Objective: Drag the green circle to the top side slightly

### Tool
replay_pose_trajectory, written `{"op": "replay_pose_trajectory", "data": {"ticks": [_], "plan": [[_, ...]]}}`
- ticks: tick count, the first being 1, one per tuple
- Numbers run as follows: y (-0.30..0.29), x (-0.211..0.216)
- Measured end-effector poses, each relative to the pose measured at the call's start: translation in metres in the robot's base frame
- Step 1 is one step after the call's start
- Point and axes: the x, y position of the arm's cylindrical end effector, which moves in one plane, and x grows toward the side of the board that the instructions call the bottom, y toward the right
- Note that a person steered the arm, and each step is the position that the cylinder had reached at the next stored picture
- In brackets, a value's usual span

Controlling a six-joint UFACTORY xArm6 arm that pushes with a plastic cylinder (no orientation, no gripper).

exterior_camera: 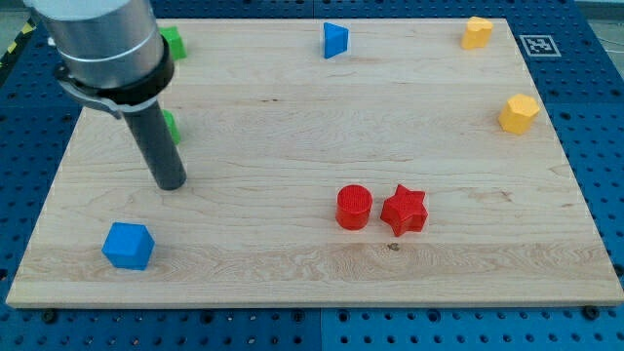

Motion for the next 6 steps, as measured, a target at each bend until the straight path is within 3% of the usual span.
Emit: {"op": "replay_pose_trajectory", "data": {"ticks": [4,6], "plan": [[-0.017,-0.048],[0.004,-0.055]]}}
